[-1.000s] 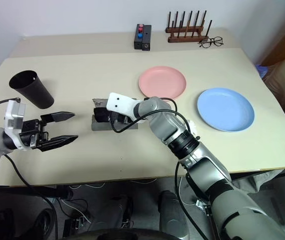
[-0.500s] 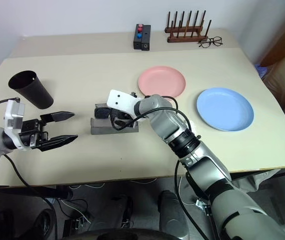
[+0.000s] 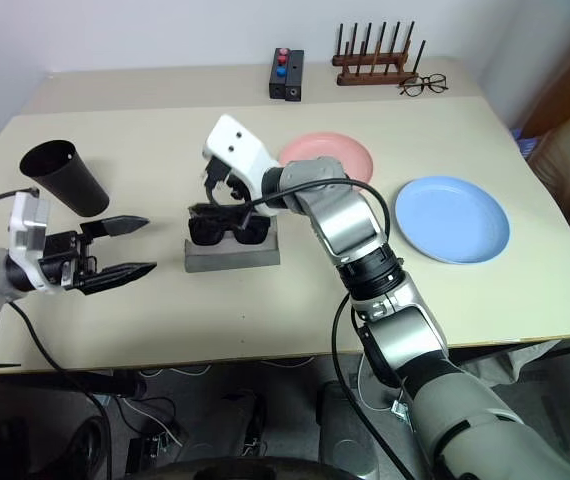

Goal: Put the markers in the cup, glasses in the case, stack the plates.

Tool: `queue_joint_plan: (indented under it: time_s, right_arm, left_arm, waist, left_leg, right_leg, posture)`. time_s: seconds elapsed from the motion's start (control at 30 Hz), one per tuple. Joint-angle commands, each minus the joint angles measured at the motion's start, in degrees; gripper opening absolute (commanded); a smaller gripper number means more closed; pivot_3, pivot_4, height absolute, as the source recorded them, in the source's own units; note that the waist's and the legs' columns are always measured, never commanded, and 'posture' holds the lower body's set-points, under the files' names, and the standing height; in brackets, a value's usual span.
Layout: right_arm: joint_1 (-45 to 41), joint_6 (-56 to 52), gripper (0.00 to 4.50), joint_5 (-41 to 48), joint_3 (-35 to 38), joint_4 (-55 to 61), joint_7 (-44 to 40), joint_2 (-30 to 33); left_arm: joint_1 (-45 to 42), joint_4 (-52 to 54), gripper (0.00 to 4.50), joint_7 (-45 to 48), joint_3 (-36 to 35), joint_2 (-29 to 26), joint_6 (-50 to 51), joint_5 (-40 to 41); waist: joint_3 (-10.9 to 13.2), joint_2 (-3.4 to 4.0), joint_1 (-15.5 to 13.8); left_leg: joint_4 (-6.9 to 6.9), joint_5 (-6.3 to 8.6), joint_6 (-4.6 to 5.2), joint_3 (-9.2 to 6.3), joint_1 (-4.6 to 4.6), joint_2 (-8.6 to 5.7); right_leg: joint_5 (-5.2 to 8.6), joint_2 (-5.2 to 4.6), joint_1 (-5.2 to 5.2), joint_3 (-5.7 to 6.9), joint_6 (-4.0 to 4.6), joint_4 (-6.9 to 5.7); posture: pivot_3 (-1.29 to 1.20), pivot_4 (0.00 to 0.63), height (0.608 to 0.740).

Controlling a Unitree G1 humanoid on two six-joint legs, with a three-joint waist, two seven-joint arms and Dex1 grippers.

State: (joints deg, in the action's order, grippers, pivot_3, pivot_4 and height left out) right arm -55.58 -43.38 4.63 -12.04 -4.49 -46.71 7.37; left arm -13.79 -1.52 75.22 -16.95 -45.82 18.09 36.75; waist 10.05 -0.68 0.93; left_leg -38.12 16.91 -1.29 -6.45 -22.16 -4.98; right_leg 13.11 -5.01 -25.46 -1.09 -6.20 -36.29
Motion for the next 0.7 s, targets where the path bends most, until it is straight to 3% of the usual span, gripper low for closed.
queue_joint_plan:
  time_s: [0.03,0.23,0.43,0.7]
  right_arm:
    - [0.29,1.18,4.45,4.64,6.3,3.1,2.14,0.13]
    - [8.73,6.04,4.45,9.9,12.81,11.15,-0.09,8.11]
    - [15.89,2.83,4.45,17.26,19.65,20.21,0.55,14.62]
    - [22.89,1.79,4.45,20.03,21.0,28.71,5.56,18.12]
  left_arm:
    - [-3.1,-1.53,4.5,-1.46,-0.1,0.83,-1.31,-0.37]
    - [-11.73,-10.25,4.5,0.08,3.02,2.64,-4.16,-2.94]
    - [-25.19,-26.24,4.5,1.69,7.34,6.27,-9.39,-8.37]
    - [-38.02,-44.47,4.5,4.52,9.95,10.16,-17.93,-14.65]
  waist:
    - [0.0,0.0,-0.01]
    - [-0.01,-0.01,-0.21]
    - [0.0,0.0,0.27]
    - [0.0,-0.01,0.06]
  left_leg:
    - [0.0,0.0,0.0,0.01,0.0,-0.01]
    - [-0.01,0.0,0.01,-0.09,-0.03,-0.06]
    - [-0.01,0.0,0.02,0.01,-0.03,-0.02]
    - [-0.05,0.0,0.04,0.07,-0.03,-0.03]
  right_leg:
    - [0.0,-0.01,0.0,0.0,0.0,0.0]
    - [0.0,-0.04,0.05,0.09,-0.01,0.06]
    - [-0.01,0.0,-0.02,0.06,-0.01,-0.01]
    - [-0.01,-0.01,-0.01,0.04,-0.02,-0.02]
  posture:
    - [0.0,0.15,0.74]
    - [0.0,0.15,0.74]
    - [0.0,0.15,0.74]
    - [0.0,0.15,0.74]
